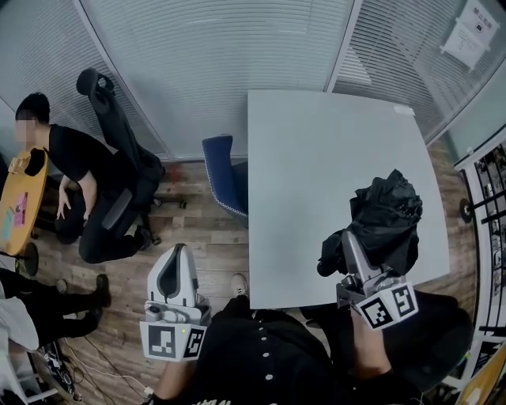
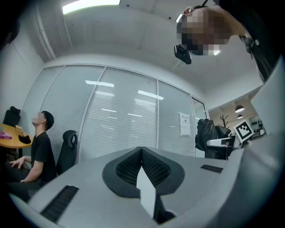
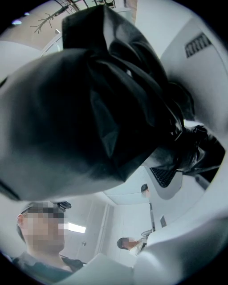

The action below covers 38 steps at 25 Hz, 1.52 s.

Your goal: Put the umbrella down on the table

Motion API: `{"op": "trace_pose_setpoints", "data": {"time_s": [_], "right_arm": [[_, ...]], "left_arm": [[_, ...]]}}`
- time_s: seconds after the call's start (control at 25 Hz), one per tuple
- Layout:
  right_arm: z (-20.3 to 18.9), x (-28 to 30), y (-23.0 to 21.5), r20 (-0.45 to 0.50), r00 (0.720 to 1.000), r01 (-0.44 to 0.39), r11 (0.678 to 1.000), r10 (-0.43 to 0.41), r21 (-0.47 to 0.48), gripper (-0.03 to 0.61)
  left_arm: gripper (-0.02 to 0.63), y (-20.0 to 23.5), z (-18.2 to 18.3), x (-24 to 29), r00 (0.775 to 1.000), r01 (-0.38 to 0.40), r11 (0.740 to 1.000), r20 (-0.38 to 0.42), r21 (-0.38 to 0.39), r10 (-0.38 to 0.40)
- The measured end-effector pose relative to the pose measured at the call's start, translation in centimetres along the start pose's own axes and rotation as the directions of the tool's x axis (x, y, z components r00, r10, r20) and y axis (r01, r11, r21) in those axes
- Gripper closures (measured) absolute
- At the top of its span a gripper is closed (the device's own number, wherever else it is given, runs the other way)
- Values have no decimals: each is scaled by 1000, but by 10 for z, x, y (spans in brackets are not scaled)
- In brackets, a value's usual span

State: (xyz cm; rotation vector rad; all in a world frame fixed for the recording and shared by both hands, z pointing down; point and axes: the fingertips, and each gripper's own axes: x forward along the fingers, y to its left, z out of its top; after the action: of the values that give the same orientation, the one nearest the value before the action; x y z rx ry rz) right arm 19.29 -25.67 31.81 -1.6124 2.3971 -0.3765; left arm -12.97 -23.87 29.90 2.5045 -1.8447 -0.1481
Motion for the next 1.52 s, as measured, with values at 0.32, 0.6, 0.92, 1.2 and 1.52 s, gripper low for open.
{"op": "trace_pose_setpoints", "data": {"time_s": [0.32, 0.6, 0.92, 1.2, 1.52], "right_arm": [[-22, 40, -9, -56, 998, 21, 999, -19, 30, 291], [-69, 106, -19, -142, 990, 13, 995, 1, 98, 291], [-145, 166, -30, -282, 957, -6, 980, 63, 198, 291], [-215, 196, -46, -396, 911, 6, 953, 120, 303, 291], [-281, 213, -66, -515, 853, 99, 945, 80, 311, 291]], "left_arm": [[598, 17, -9, 34, 999, 52, 999, -4, -11, -52], [598, 43, -26, 60, 997, 54, 998, -55, -14, -55], [598, 54, -48, 75, 990, 62, 997, -125, -40, -67], [598, 54, -57, 77, 985, 49, 997, -161, -64, -58], [598, 60, -73, 77, 980, 30, 996, -194, -85, -46]]}}
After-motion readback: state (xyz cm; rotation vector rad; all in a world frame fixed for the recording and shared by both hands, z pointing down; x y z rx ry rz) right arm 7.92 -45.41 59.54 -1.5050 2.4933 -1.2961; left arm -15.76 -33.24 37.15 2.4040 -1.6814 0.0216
